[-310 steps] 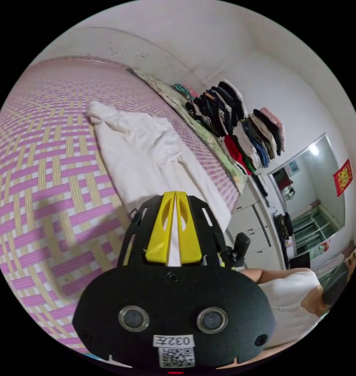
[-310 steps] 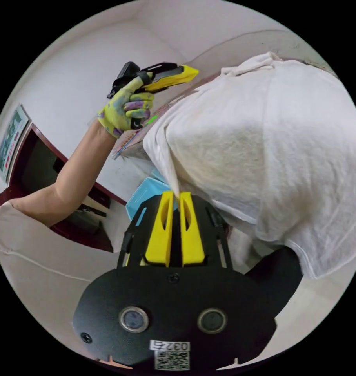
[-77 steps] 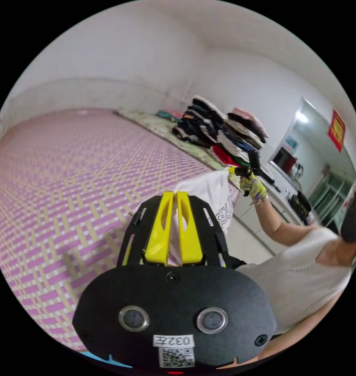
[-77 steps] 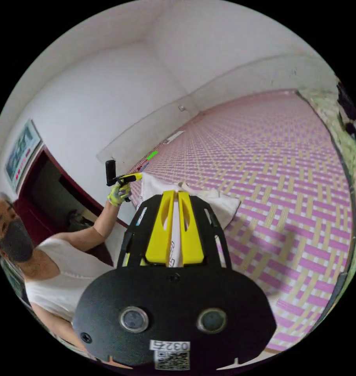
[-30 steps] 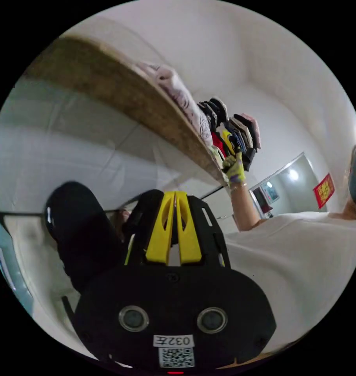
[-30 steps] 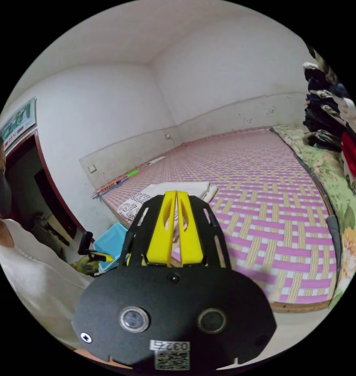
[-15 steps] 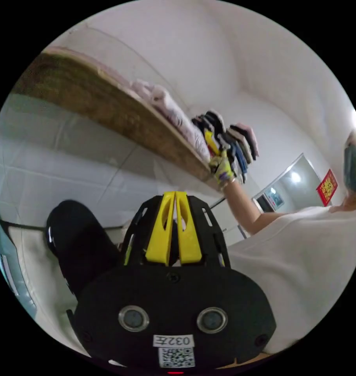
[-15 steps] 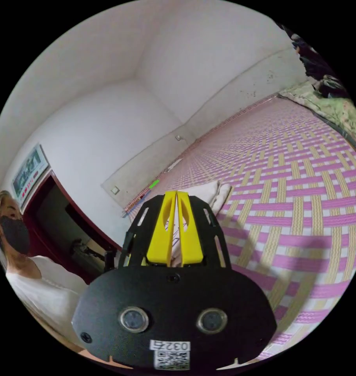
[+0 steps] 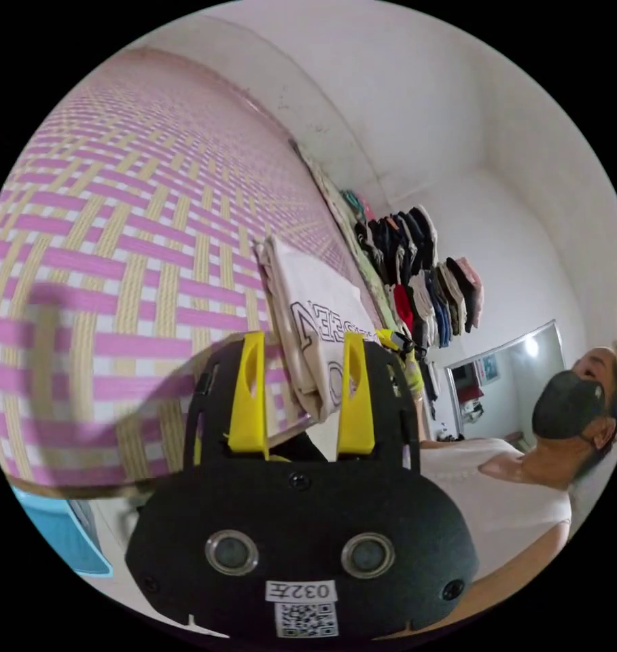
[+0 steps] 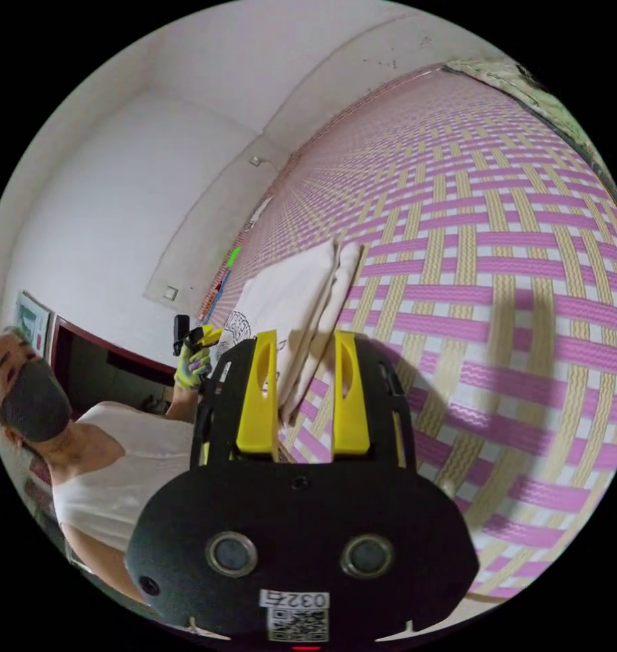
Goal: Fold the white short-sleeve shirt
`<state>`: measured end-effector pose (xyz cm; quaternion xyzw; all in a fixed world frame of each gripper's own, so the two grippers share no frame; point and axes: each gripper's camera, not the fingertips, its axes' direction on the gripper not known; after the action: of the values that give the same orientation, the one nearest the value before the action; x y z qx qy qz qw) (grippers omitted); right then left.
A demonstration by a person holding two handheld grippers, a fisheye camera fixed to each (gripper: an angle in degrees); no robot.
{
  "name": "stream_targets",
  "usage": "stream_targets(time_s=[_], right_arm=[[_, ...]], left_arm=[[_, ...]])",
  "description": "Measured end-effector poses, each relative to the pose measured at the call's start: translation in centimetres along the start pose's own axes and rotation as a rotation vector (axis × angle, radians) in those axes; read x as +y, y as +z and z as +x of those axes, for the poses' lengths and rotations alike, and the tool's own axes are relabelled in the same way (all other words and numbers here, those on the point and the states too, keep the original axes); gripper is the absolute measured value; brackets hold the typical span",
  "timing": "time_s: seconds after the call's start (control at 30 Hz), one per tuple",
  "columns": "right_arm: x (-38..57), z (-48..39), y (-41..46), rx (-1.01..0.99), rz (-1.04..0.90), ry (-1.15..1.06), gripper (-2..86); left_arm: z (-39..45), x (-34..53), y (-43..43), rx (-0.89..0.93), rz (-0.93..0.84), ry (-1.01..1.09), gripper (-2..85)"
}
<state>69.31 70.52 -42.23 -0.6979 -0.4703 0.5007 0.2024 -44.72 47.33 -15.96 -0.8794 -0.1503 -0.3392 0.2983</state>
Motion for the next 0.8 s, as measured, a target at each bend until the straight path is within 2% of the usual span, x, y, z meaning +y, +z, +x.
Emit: stream_targets(time_s=[0.2,0.3,0.33,0.6,0.67,0.8], right_arm=[[-1.8,0.1,2.3,-0.147,-0.095,0.123,9.9],[-2.1,-0.1,3.5,-0.142,-0.109,0.188,7.8],[-2.1,-0.1,4.0,-0.194,-0.114,0.23,7.5],[-1.2,-2.6,5.3,-0.169,-0.041,0.427,4.1],[-0.5,-5.4,3.1,-0.19,0.033,0.443,3.9],[-0.4,-10.8,-4.5,-0.092,0.146,0.349,3.8]], left_arm=[[2.6,-4.0,4.6,-0.015,-0.192,0.028,12.0],[2.5,-4.5,5.7,-0.081,-0.218,0.019,6.8],[1.9,-4.6,5.7,-0.056,-0.219,-0.01,5.1],[-0.6,-3.9,5.6,0.147,-0.238,-0.235,0.0],[2.7,-4.6,5.4,0.202,-0.274,-0.198,-0.3],[9.1,-6.6,7.7,0.299,-0.378,-0.068,-0.5]])
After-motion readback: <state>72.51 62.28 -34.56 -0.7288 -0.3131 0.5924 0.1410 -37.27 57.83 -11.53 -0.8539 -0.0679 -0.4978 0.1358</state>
